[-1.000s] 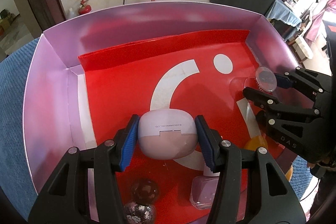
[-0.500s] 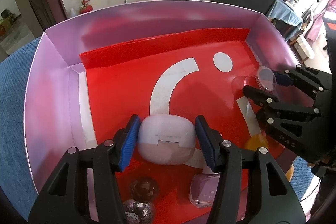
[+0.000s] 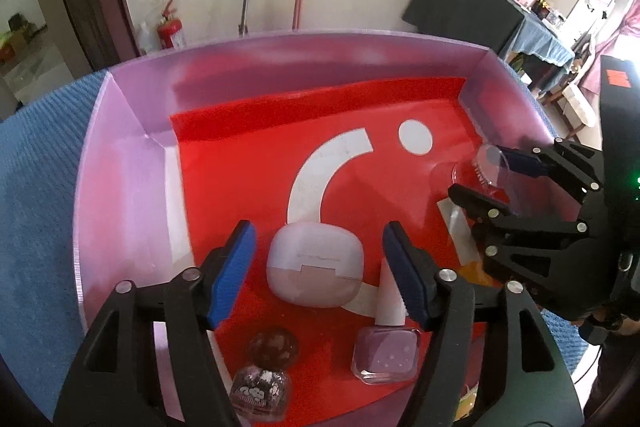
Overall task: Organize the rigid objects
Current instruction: 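Open both tools and lift them out of the box over the table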
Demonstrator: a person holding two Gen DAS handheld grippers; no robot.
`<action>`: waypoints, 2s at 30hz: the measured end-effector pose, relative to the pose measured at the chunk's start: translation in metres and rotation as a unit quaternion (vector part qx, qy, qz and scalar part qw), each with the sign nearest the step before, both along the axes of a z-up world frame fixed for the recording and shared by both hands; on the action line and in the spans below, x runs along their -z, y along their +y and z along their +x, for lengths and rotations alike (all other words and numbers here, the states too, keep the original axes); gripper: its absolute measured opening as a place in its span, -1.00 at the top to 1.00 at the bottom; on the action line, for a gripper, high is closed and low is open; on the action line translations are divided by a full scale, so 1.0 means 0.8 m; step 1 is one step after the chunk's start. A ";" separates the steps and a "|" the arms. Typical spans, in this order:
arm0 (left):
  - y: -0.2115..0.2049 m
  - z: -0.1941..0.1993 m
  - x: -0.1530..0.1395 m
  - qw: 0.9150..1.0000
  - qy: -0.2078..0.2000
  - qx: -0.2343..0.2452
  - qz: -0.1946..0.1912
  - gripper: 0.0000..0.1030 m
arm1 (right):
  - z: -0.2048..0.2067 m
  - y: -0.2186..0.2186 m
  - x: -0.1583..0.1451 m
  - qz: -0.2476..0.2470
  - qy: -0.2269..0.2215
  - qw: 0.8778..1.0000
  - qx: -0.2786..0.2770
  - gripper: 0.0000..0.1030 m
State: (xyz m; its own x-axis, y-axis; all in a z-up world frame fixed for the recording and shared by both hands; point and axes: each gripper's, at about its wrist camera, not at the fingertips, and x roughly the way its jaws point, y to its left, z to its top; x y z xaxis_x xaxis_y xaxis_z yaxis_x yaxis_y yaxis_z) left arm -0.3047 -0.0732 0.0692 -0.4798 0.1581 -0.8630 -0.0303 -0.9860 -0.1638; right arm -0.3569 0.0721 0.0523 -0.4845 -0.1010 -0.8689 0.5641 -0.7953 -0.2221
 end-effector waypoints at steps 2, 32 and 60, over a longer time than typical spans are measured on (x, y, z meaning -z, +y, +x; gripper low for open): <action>0.002 0.003 -0.008 1.000 0.012 0.000 -0.006 -0.27 | 0.004 -0.004 -0.005 0.000 0.006 1.000 0.001 -0.14; 0.041 0.196 -0.146 0.970 0.239 -0.021 -0.043 -0.67 | 0.174 0.075 -0.169 -0.157 0.131 0.979 -0.002 -0.75; 0.068 0.315 -0.029 0.977 0.207 -0.050 0.005 -0.81 | 0.336 0.164 -0.057 -0.197 0.159 0.965 0.061 -0.99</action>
